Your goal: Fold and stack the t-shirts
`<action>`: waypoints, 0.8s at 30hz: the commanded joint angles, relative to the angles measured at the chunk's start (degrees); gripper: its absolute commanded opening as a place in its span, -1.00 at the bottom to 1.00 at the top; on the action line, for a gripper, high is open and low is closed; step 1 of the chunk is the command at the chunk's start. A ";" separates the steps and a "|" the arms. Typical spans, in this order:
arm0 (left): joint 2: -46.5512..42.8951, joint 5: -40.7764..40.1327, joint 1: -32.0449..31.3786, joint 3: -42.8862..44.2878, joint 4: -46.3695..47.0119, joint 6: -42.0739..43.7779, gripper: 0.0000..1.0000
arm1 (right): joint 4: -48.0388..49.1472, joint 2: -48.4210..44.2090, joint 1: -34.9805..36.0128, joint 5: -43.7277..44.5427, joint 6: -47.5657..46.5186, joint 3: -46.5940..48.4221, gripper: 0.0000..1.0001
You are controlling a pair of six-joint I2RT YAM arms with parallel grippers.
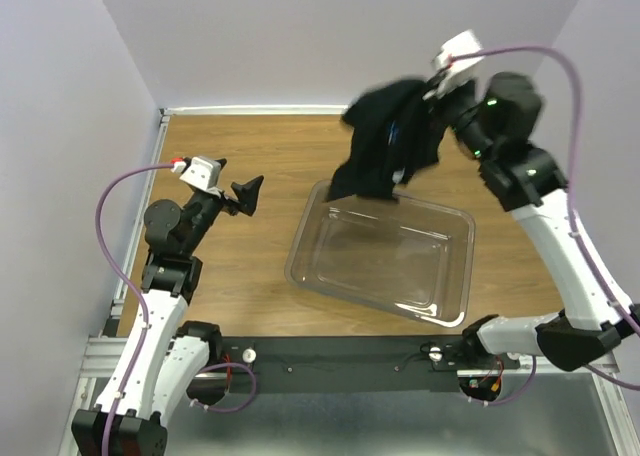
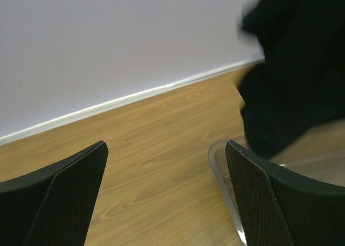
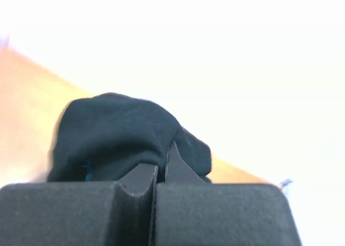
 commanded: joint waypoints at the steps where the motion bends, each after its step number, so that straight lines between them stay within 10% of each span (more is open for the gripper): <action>1: 3.03 5.51 -0.16 1.05 0.16 -1.18 0.92 | 7.00 3.82 -0.76 12.59 4.84 15.19 -0.99; 6: 6.81 7.36 -0.25 2.73 -2.31 -1.01 0.86 | 8.93 9.80 -1.03 13.83 2.72 23.60 -0.99; 15: 7.34 8.77 -1.04 2.91 -2.67 -0.92 0.84 | 13.33 11.57 -7.95 8.92 3.42 2.08 -0.98; 17: 7.43 9.21 -1.31 2.99 -2.75 -0.83 0.84 | 13.42 11.39 -9.72 6.81 4.13 -2.05 -0.68; 18: 7.52 9.39 -1.39 2.91 -2.75 -0.83 0.83 | 13.33 11.13 -10.77 4.62 4.04 -5.55 -0.09; 19: 7.61 9.47 -1.48 2.91 -2.75 -0.92 0.83 | 13.33 10.52 -11.13 3.47 4.04 -7.15 -0.09; 20: 8.04 9.91 -1.66 2.91 -2.84 -0.92 0.83 | 13.33 8.51 -11.22 0.76 3.95 -8.73 0.69; 21: 8.31 10.26 -1.75 2.91 -2.84 -0.83 0.84 | 13.33 7.45 -11.40 -0.74 4.39 -10.49 0.99; 24: 10.50 12.02 -2.36 2.99 -3.02 -1.62 0.84 | 13.16 3.84 -12.01 -8.73 7.64 -15.94 1.00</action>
